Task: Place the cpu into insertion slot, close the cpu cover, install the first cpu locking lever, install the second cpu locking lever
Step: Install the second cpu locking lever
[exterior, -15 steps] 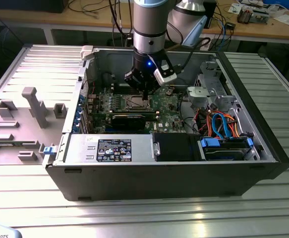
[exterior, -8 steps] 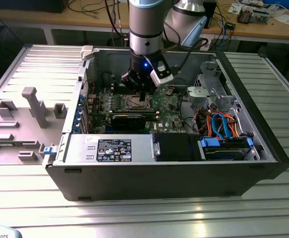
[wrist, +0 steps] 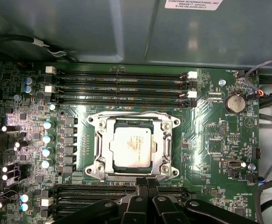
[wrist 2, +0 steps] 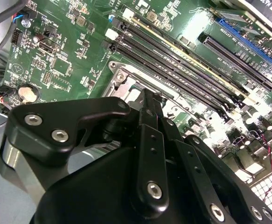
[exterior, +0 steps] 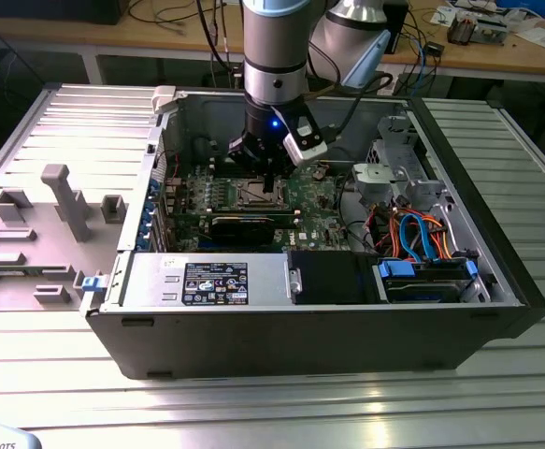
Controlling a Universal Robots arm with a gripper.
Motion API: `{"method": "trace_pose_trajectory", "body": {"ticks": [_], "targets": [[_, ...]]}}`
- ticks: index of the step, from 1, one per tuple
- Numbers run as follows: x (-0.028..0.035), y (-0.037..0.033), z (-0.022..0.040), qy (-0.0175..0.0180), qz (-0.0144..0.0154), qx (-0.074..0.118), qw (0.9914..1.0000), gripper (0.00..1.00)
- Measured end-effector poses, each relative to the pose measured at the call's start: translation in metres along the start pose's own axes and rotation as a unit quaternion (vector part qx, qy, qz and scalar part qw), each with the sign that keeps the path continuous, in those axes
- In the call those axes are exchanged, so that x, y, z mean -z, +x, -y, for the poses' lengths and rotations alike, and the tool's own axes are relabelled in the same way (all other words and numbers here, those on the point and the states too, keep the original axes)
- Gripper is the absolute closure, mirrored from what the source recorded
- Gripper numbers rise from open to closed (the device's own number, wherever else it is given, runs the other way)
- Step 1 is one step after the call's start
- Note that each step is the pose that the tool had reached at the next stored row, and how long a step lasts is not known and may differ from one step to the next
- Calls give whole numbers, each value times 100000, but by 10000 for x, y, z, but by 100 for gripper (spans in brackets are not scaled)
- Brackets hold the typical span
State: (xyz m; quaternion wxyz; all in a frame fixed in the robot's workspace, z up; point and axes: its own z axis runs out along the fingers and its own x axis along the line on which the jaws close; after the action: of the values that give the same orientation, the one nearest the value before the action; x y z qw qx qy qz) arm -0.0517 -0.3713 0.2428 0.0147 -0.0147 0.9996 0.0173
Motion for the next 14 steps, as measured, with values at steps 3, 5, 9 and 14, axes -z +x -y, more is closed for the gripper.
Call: {"method": "trace_pose_trajectory", "body": {"ticks": [3, 5, 9, 14], "targets": [[0, 0, 1, -33, 4, -2, 100000, 89], [0, 5, 2, -151, 5, 1, 100000, 89], [1, 16, 5, -362, 9, -6, 99999, 89], [2, 25, 49, -3454, 110, -94, 99940, 89]]}}
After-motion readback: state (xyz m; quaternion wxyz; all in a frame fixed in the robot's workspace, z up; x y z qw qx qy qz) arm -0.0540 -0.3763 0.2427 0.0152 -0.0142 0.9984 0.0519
